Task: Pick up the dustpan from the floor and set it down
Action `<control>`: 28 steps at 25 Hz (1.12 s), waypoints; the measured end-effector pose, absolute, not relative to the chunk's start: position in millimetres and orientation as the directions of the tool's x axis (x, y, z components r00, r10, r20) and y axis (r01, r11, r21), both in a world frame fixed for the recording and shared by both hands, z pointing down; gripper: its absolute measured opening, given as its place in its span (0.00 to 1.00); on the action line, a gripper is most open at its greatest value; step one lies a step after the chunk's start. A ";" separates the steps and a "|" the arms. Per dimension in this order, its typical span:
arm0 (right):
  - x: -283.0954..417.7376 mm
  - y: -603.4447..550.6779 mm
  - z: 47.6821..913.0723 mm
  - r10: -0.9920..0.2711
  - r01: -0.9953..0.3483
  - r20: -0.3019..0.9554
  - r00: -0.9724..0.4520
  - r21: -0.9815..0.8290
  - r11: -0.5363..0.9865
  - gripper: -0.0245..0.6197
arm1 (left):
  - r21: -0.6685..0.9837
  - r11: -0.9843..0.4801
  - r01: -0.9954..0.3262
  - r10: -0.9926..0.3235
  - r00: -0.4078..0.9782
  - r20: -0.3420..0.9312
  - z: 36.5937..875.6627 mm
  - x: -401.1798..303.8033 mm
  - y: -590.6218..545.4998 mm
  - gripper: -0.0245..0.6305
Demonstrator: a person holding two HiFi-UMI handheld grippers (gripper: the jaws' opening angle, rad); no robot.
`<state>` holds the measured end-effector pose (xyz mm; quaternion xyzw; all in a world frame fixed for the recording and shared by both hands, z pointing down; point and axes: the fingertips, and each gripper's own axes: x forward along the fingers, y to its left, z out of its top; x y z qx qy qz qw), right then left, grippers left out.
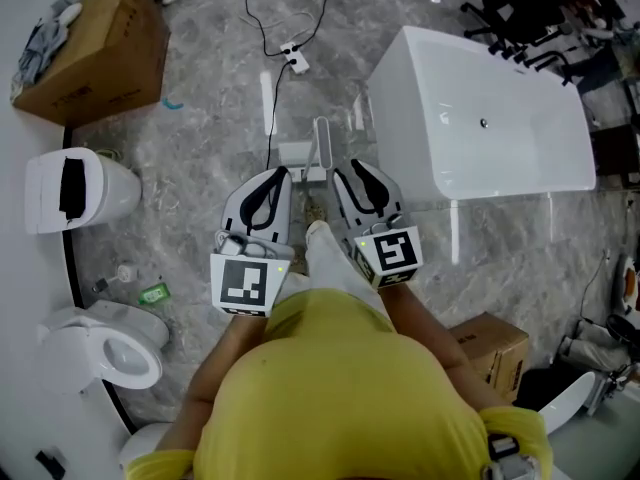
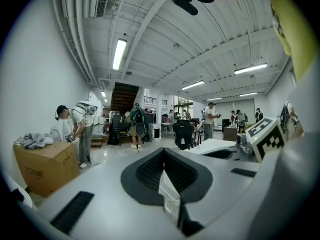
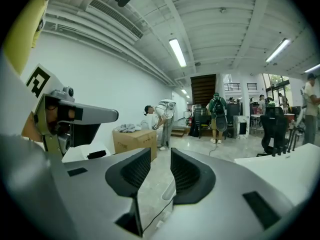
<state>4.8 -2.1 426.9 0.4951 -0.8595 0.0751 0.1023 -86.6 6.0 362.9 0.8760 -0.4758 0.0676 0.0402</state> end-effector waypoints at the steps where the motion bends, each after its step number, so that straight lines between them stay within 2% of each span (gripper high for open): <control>1: 5.4 -9.3 433.4 -0.828 -0.862 0.262 -0.495 -0.028 0.506 0.25 | 0.007 -0.544 -0.839 -0.827 0.538 0.162 365.5 -84.2 -1.2 0.04; 11: 11.8 -63.1 504.8 -0.704 -0.787 0.387 -0.596 -0.104 0.608 0.29 | 0.034 -0.506 -0.862 -0.829 0.497 0.256 405.9 -72.4 -69.3 0.04; 20: 7.3 -86.4 563.6 -0.462 -0.623 0.422 -0.780 -0.464 0.630 0.39 | 0.046 -0.436 -0.899 -0.848 0.427 0.315 424.3 -70.9 -109.3 0.04; 24: 2.3 -87.5 581.5 -0.338 -0.526 0.404 -0.850 -0.611 0.592 0.44 | 0.044 -0.417 -0.908 -0.856 0.408 0.318 426.6 -67.1 -122.3 0.04; 28: -6.5 -83.0 594.9 -0.201 -0.401 0.348 -0.916 -0.775 0.488 0.48 | 0.043 -0.401 -0.915 -0.864 0.394 0.315 424.5 -70.3 -131.3 0.04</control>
